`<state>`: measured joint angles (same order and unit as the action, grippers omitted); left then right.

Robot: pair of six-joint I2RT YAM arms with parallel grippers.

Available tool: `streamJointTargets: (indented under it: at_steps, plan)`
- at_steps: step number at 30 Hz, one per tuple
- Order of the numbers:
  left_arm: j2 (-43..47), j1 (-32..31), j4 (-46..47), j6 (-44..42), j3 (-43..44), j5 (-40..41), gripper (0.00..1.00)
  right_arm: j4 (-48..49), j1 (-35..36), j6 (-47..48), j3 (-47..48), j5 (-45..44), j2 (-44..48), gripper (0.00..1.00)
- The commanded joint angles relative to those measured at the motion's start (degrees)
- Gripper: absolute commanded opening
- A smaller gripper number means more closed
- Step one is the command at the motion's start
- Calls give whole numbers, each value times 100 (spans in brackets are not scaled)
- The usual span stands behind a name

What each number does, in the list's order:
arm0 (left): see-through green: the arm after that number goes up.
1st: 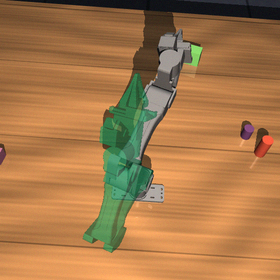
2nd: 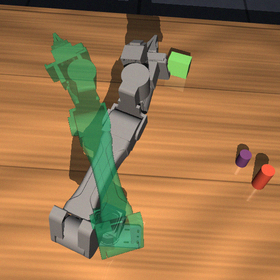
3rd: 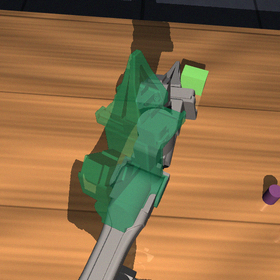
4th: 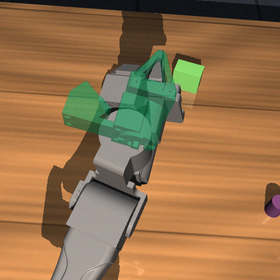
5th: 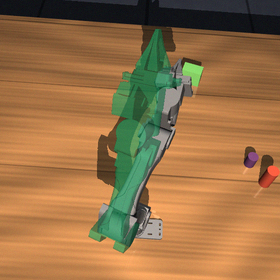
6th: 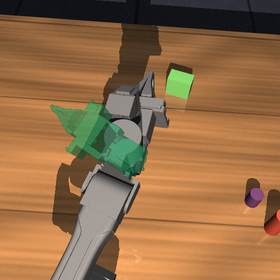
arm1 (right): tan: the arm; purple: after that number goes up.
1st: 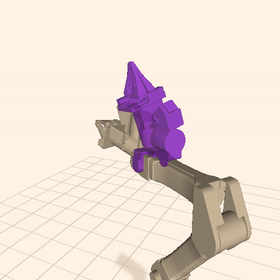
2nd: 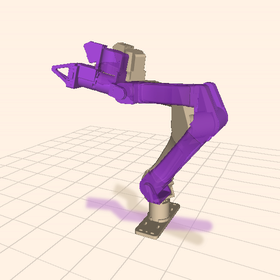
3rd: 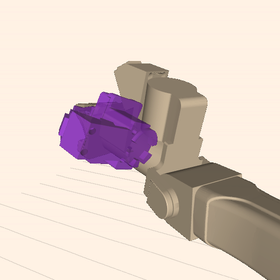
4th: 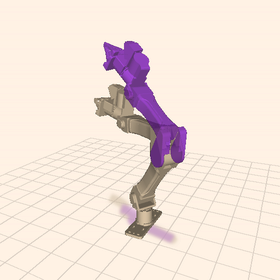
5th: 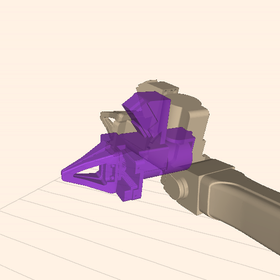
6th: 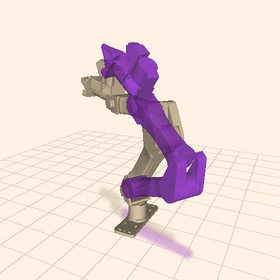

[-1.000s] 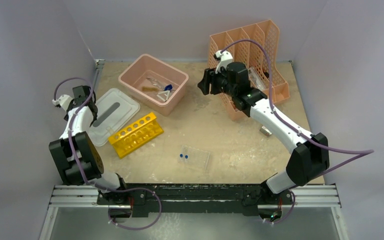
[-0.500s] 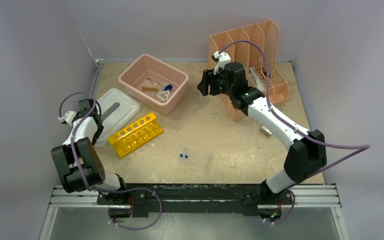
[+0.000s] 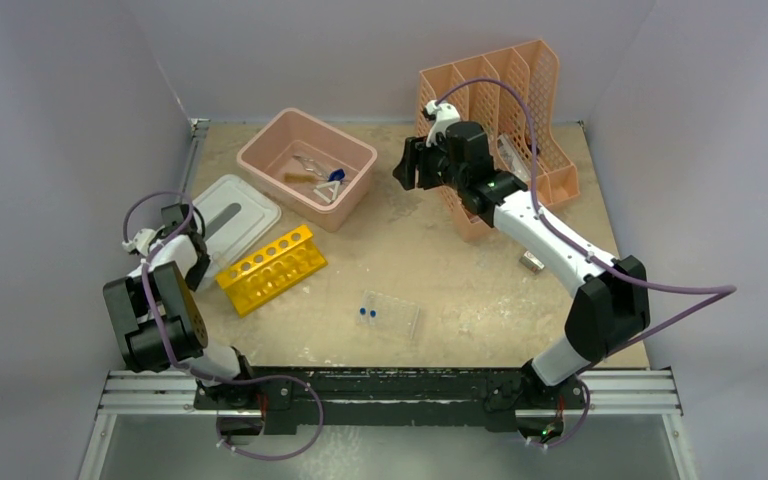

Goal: Organize the chemistry lab equipment

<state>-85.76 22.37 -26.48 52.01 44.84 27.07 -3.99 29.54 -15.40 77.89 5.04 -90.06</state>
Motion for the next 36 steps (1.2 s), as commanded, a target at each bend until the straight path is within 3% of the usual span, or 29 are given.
streamJointTargets:
  at_steps: [1,10,28,36]
  plan:
    - [-178,49,399,289,-173,-7,30,104,-27,6,284,-123,-3,62]
    - [66,50,211,176,32,194,0,101,-27,28,271,-171,40,62]
    - [1157,-57,-749,-442,1417,842,0,131,-27,15,216,-128,167,62]
    - [1008,-71,-616,-563,1334,613,0,270,-18,260,628,390,-164,62]
